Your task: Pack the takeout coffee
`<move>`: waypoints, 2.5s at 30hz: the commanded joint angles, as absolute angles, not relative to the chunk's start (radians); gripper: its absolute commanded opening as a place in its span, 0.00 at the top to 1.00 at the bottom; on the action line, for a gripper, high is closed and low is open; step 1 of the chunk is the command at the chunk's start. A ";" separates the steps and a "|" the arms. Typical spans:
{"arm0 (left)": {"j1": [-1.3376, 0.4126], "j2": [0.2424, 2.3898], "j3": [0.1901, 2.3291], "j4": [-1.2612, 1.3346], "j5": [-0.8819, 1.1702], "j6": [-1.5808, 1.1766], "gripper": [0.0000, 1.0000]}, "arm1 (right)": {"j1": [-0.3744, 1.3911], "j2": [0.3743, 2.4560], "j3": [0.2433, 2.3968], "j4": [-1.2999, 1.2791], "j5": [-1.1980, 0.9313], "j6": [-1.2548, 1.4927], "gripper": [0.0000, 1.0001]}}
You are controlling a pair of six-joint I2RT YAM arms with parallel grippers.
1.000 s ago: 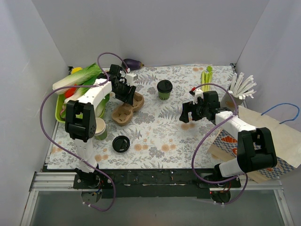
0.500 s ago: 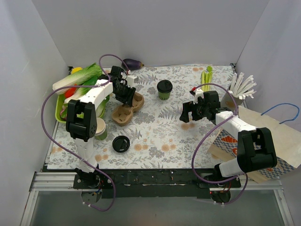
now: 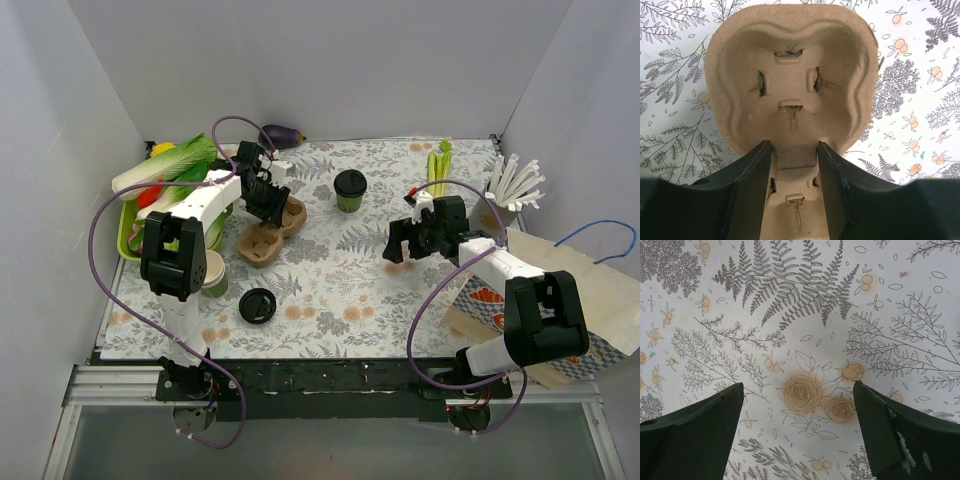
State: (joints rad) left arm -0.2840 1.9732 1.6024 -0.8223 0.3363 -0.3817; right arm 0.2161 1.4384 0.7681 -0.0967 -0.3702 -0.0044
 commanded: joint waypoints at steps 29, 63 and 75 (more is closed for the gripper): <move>-0.204 1.898 1.934 -1.175 0.303 -0.376 1.00 | 0.201 1.411 0.765 -0.063 -0.385 -0.008 0.02; -0.515 1.798 1.606 -1.032 0.507 -0.321 1.00 | 0.169 1.342 0.946 -0.320 -0.466 -0.163 0.04; -0.525 1.836 1.462 -0.835 0.318 -0.313 1.00 | 0.167 1.239 1.026 -0.402 -0.552 -0.193 0.06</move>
